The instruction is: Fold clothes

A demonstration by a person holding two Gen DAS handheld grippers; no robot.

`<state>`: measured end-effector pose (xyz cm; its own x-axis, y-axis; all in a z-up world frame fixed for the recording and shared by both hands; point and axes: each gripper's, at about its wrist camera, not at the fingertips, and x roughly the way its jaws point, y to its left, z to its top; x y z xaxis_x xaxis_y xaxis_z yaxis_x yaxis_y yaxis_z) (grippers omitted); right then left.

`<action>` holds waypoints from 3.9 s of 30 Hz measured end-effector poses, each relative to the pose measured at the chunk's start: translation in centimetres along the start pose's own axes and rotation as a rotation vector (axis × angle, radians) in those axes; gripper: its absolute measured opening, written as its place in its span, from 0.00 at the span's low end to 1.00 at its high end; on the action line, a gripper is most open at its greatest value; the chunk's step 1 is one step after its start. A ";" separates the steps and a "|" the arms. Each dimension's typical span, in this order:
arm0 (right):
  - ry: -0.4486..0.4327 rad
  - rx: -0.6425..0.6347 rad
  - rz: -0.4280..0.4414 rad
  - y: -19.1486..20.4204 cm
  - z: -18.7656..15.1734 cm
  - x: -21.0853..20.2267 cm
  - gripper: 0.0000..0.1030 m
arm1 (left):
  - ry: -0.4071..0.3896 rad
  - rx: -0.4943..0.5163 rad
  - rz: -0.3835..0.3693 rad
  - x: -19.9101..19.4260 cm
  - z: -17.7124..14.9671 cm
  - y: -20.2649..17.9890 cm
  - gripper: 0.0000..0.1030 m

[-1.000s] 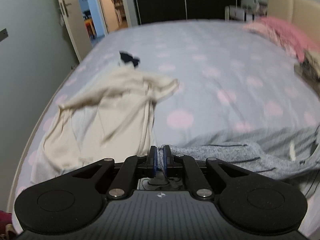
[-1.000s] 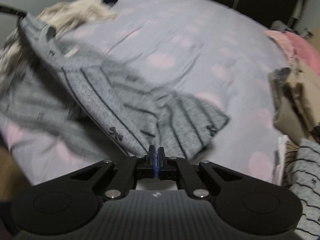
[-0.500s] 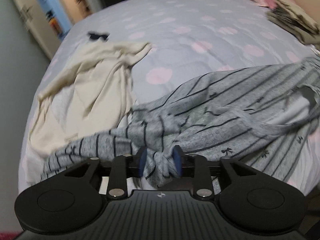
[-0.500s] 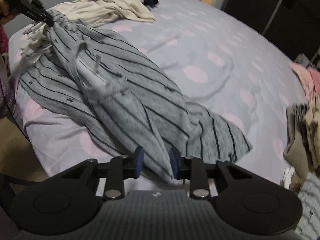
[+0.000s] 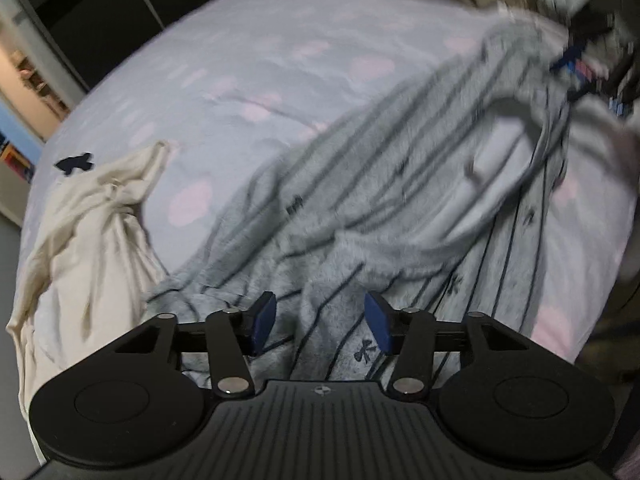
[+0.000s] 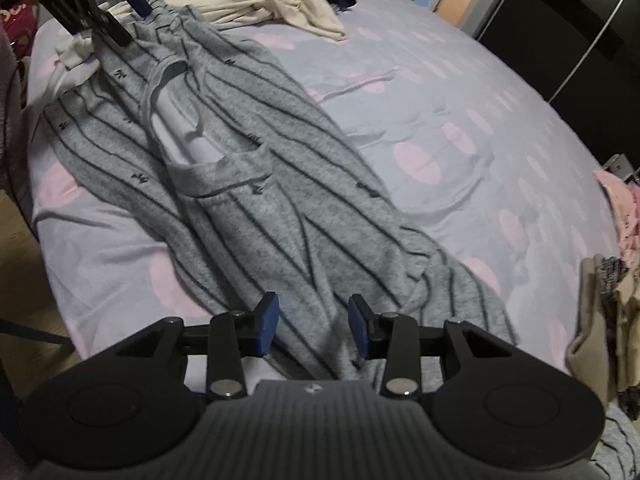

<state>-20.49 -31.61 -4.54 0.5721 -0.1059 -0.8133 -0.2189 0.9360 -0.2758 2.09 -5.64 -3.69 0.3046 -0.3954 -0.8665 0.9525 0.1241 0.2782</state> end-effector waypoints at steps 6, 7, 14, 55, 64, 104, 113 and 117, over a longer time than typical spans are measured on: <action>0.000 0.004 0.000 -0.3 -0.4 1.0 0.41 | 0.037 0.020 -0.005 2.4 0.3 -0.5 0.16; -0.001 0.008 0.001 -0.5 -0.5 1.1 0.40 | 0.035 0.021 -0.016 2.2 0.3 -0.5 0.13; -0.007 -0.034 0.020 -0.1 -0.5 1.5 0.41 | -0.007 0.053 -0.194 -1.3 -0.3 -1.7 0.07; -0.077 -0.165 -0.012 2.2 -0.3 0.4 0.45 | 0.158 0.570 0.058 1.6 -6.5 -7.0 0.00; -0.104 -0.179 -0.018 2.4 0.5 0.5 0.45 | -0.006 0.282 0.069 -3.9 -5.8 -3.6 0.00; -0.120 -0.209 -0.021 3.8 1.4 1.3 0.08 | -0.222 -0.037 0.124 -5.7 -1.0 -0.7 0.03; -0.284 -0.106 -0.242 2.2 2.4 -5.2 0.05 | -0.389 -0.275 0.150 -10.2 1.6 2.0 0.03; -0.376 -0.005 -0.394 -1.2 4.7 -10.0 0.05 | -0.539 -0.289 0.211 -15.4 5.3 2.9 0.02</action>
<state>-22.24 -30.11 6.30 0.8546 -0.3201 -0.4088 0.0663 0.8482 -0.5256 0.14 -4.06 12.68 0.5127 -0.7283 -0.4547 0.8576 0.4591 0.2317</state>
